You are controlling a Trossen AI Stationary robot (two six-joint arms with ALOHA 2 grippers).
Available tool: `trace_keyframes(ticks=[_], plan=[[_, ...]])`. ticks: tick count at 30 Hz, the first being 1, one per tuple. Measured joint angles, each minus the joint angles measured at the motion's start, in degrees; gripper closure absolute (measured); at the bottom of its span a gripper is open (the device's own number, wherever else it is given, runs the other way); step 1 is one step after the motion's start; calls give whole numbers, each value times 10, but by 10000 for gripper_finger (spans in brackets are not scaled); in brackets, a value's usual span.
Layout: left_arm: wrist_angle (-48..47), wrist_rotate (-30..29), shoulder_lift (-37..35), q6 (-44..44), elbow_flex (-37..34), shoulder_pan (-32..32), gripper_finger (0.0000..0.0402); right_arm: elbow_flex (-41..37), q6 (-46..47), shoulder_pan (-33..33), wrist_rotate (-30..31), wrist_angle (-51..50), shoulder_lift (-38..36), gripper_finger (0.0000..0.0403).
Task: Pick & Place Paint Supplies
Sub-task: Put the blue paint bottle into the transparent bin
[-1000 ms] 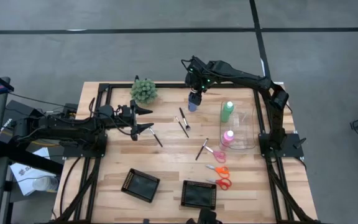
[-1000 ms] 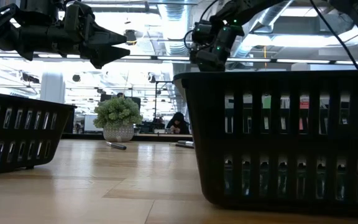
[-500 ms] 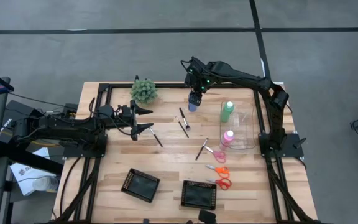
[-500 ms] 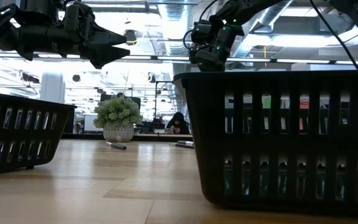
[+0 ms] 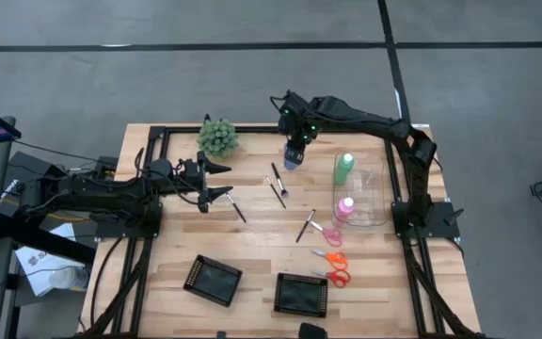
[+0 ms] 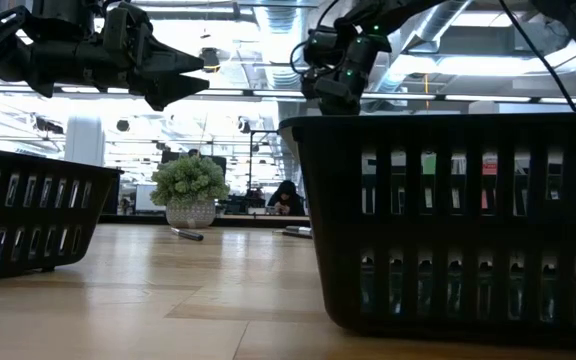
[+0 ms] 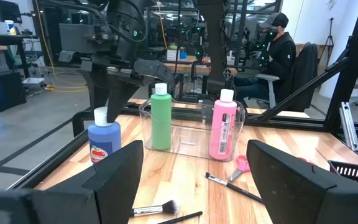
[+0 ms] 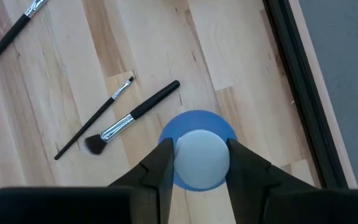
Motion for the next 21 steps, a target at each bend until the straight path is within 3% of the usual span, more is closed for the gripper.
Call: trace_keyframes(ticks=[13,21], plan=[[0,0,0,0,0,0,121,-1,-1,37,17,-24,-9,300],[0,0,0,0,0,0,121,-2,3,64,19,-58,-64,300]])
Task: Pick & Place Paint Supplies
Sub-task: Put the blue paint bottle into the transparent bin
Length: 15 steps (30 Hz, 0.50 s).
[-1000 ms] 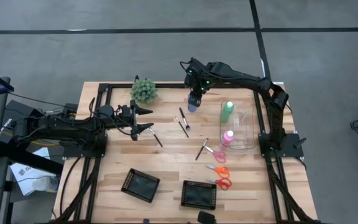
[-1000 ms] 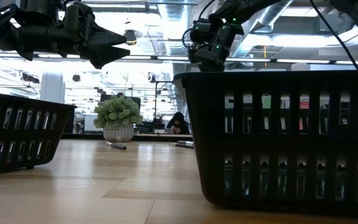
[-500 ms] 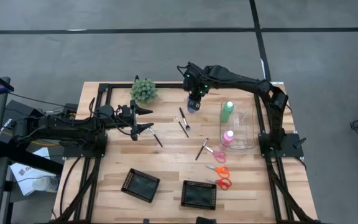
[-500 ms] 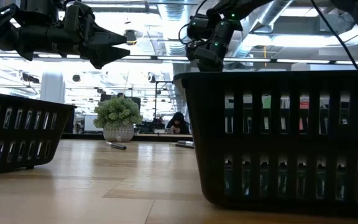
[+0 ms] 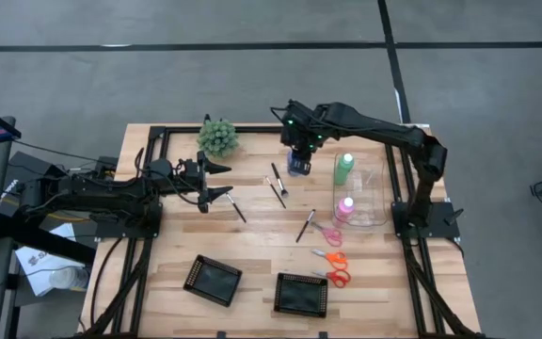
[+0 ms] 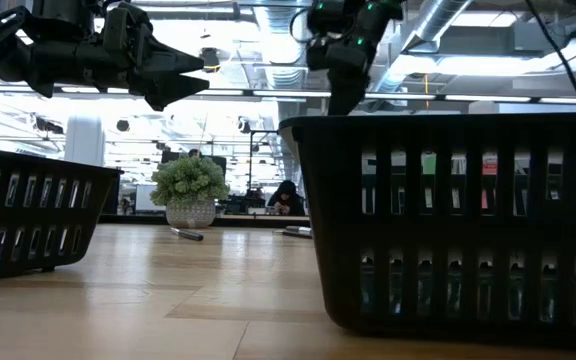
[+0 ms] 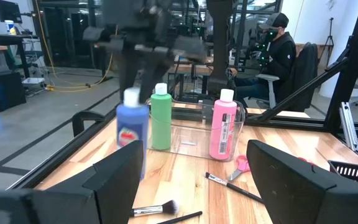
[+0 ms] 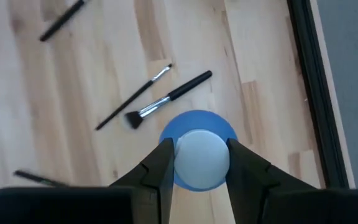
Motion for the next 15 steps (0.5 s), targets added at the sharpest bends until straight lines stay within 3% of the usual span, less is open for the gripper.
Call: trace_keyframes(ticks=[10,15], plan=[[0,0,0,0,0,0,121,0,48,53,13,-71,-114,300],[1,0,0,4,0,0,121,1,99,84,58,-132,-172,300]])
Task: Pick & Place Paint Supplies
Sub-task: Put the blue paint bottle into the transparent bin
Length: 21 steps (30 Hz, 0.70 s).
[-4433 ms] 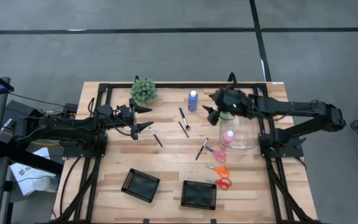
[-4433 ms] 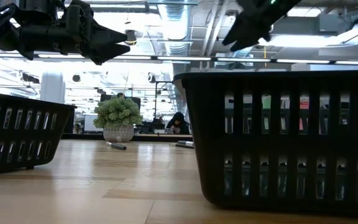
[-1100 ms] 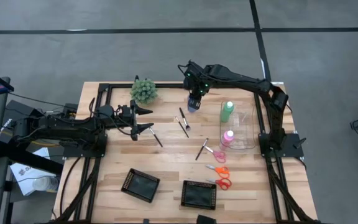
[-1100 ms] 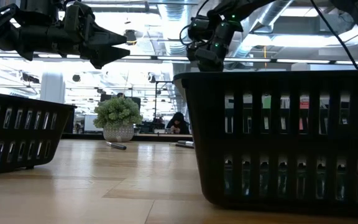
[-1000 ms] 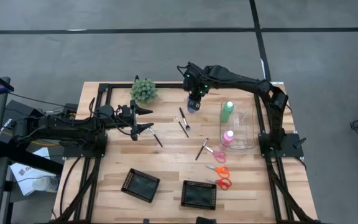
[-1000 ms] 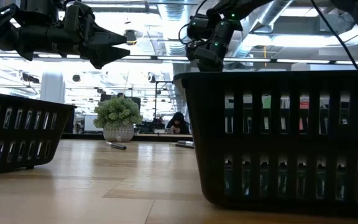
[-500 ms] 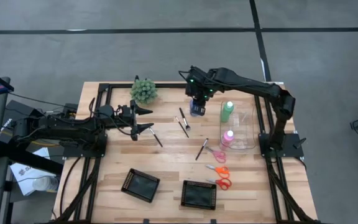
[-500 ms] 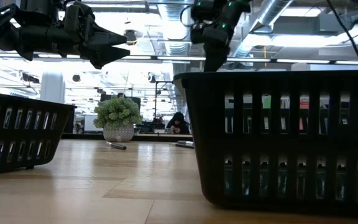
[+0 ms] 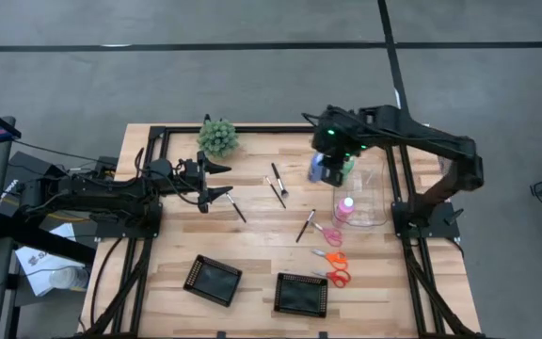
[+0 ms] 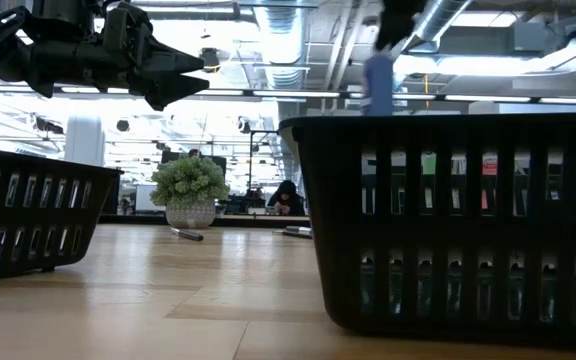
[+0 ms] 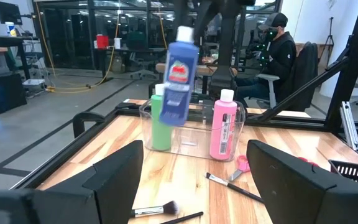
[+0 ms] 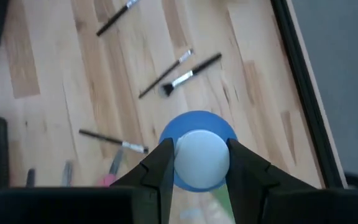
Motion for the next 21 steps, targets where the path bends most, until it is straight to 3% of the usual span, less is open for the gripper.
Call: trace_keyframes(ticks=[12,21], plan=[[5,0,0,0,0,0,121,0,146,49,82,-141,-96,300],[6,0,0,0,0,0,121,-2,176,60,89,-141,-115,300]])
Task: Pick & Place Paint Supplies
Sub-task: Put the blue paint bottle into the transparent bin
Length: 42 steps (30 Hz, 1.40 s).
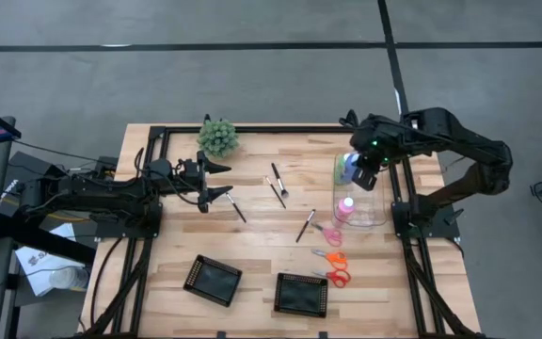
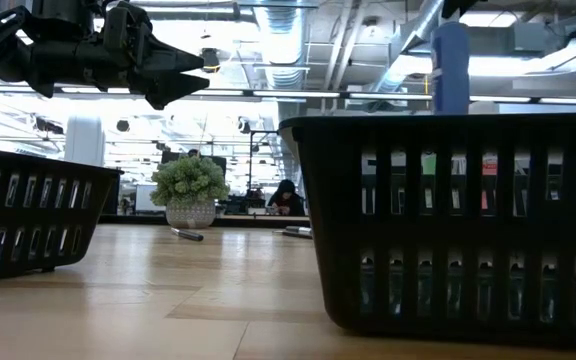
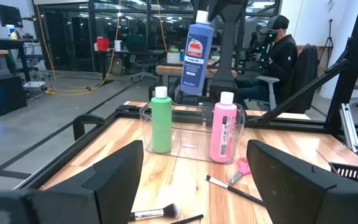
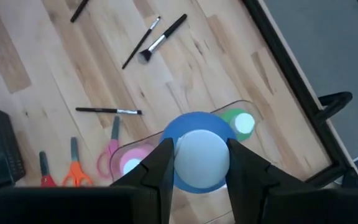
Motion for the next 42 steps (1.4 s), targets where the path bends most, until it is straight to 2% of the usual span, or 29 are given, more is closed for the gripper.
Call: trace_keyframes(ticks=[6,24,42], plan=[[0,0,0,0,0,0,121,-51,-7,3,-9,11,4,300],[0,0,0,0,0,0,121,-242,-26,3,-39,148,4,300],[0,0,0,0,0,0,121,-353,-34,3,-49,236,1,300]])
